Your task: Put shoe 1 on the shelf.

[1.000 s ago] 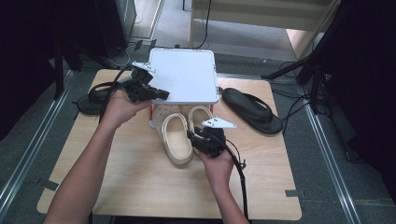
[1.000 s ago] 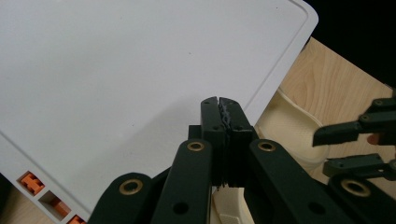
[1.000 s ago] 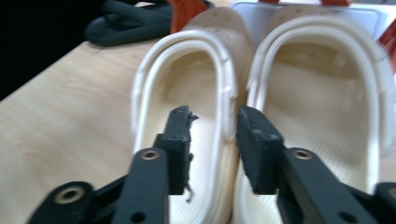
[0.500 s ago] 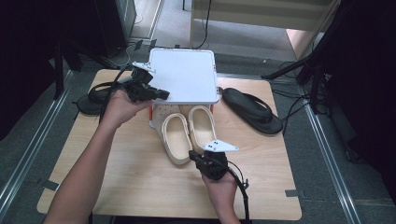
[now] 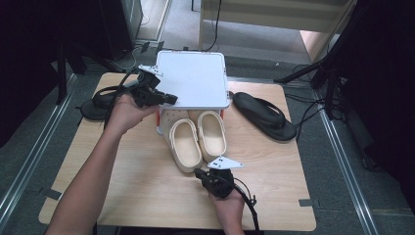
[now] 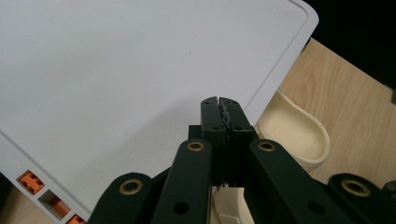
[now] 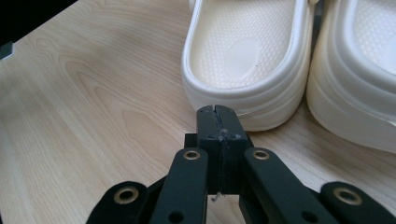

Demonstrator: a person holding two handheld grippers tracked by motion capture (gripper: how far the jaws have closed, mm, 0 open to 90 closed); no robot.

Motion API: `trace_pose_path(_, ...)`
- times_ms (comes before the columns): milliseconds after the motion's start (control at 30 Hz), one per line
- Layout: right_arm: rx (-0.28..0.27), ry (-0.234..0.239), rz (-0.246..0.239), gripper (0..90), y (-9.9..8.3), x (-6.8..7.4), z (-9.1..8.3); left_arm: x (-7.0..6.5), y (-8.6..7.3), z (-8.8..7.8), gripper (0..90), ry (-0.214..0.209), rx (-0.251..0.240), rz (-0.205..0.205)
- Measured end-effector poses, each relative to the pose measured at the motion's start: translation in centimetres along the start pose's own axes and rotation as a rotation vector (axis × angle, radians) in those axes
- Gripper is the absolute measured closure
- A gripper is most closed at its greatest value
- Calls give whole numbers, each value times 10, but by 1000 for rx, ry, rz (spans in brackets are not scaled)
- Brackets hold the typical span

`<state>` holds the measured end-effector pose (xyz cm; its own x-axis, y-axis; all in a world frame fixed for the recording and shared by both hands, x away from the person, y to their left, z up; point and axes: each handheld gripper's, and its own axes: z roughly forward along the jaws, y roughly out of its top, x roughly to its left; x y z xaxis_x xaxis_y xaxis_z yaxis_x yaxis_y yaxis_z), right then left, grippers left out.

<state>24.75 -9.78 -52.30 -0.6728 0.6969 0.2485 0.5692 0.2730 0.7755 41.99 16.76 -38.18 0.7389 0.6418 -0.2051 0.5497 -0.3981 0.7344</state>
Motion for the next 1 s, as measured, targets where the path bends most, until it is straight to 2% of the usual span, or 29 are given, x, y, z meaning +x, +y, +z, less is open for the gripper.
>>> trace_pose_path(233,-3,0,-3,900,3,0,9,0,0,0,900,0,1,1)
trace_pose_path(533,-12,9,12,900,8,1,12,-1,0,0,900,0,2,0)
trace_pose_path(800,-28,3,8,900,22,5,17,-1,0,0,900,0,3,1)
trace_pose_path(1000,-9,-4,10,900,34,8,26,0,0,0,900,1,-1,-4)
